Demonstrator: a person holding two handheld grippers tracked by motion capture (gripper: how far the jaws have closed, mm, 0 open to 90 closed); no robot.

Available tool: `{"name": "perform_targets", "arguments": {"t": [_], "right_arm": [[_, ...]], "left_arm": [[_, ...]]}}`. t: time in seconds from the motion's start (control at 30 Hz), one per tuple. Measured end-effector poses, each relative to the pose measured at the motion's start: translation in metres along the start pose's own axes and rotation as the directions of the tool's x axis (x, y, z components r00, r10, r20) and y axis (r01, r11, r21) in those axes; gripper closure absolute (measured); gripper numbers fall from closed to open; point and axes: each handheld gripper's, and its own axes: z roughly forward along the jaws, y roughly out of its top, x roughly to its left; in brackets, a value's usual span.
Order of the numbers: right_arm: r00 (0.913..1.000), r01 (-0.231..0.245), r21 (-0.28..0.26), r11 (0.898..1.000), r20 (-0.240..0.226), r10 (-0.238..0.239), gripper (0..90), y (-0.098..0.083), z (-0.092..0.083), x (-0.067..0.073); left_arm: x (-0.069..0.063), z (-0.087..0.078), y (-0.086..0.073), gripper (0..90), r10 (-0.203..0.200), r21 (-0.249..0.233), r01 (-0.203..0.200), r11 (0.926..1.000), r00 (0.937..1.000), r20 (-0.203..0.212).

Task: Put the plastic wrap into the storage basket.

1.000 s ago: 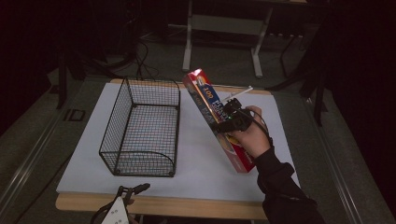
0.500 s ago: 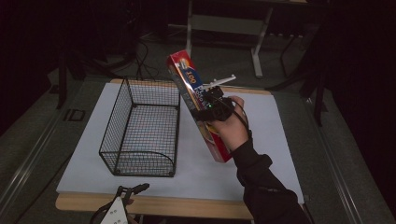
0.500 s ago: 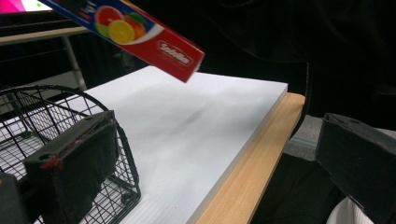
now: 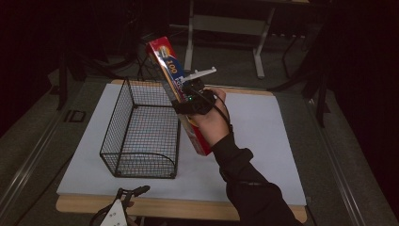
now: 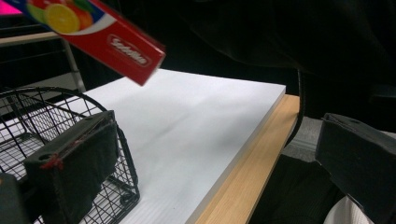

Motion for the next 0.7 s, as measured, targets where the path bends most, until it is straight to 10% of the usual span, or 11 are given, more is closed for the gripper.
{"name": "perform_targets", "arguments": {"t": [0.7], "right_arm": [[0.9995,-0.011,-0.098,0.995,-0.032,0.008,39.9,0.031,0.045,0.057]], "left_arm": [[0.0,-0.003,-0.001,0.2,0.002,0.008,-0.003,1.0,1.0,0.007]]}}
